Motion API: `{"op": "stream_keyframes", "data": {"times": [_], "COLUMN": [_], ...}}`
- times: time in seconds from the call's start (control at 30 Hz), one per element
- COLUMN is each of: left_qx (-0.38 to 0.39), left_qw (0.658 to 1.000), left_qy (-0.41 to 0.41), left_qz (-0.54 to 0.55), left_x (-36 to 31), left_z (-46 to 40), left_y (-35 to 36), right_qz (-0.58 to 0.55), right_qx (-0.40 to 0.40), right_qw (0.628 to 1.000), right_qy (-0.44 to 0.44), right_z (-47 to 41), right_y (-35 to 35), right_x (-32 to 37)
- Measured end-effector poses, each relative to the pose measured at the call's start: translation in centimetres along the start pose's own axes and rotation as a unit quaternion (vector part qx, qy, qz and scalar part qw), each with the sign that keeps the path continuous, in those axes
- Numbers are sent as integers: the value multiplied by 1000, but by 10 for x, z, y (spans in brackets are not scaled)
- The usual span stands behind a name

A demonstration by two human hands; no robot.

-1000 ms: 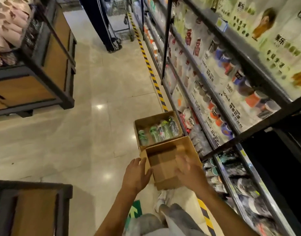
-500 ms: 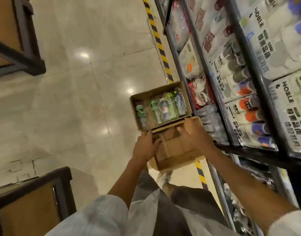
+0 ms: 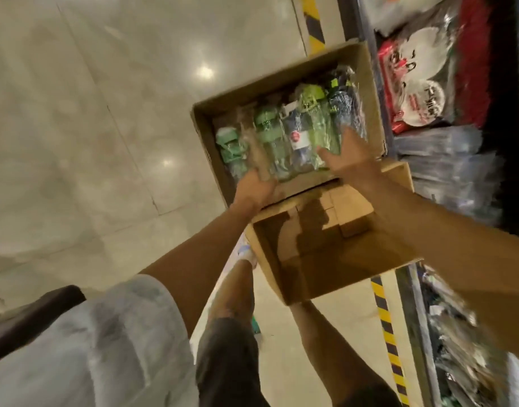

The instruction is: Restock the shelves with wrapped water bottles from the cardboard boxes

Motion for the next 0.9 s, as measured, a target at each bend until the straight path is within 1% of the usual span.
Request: {"op": "stream_keyframes", "data": {"times": [0.1,0.2,0.27,0.33,0.4,0.53,0.6,0.67,0.8,0.9], "left_qx": [3,-42,-57,-58,-50,-54,-78,-97,-79,-72], "left_qw": [999,994,989,983,977,965,964,963,978,980], "left_qy": [-31,-31,-46,-55,-63,-79,-99,-93,-66,-47], "left_qz": [41,94,128,168,197,242,234,233,184,182], "left_x": [3,-3,-4,-2,-3,-9,-11,-9,3,13], "left_z": [-76,-145,-189,-217,-235,-248,-251,-258,-273,-270], "left_y": [24,39,52,68,81,96,96,91,84,79], "right_qz": [3,37,53,60,56,27,34,36,11,-18], "right_qx": [-26,-41,-49,-73,-107,-138,-156,-165,-167,-150], "right_qw": [999,998,997,995,993,990,987,986,986,988], "right_qy": [-23,-27,-16,-14,-19,-3,-9,-15,5,26], "right_z": [-67,-124,-151,-167,-177,-187,-190,-192,-194,-191], "right_y": [30,55,71,85,95,107,111,114,113,112], "right_x": [-12,-27,-41,-51,-53,-51,-51,-53,-50,-43]}}
Point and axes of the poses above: each hand's wrist, its own z-axis away from the middle knuckle, its own y-axis out of the palm, x = y × z, the point moved 1 cm from there along -z, towards the middle knuckle, and after that the axes turned 10 degrees about -z, right-handed, at the moved point
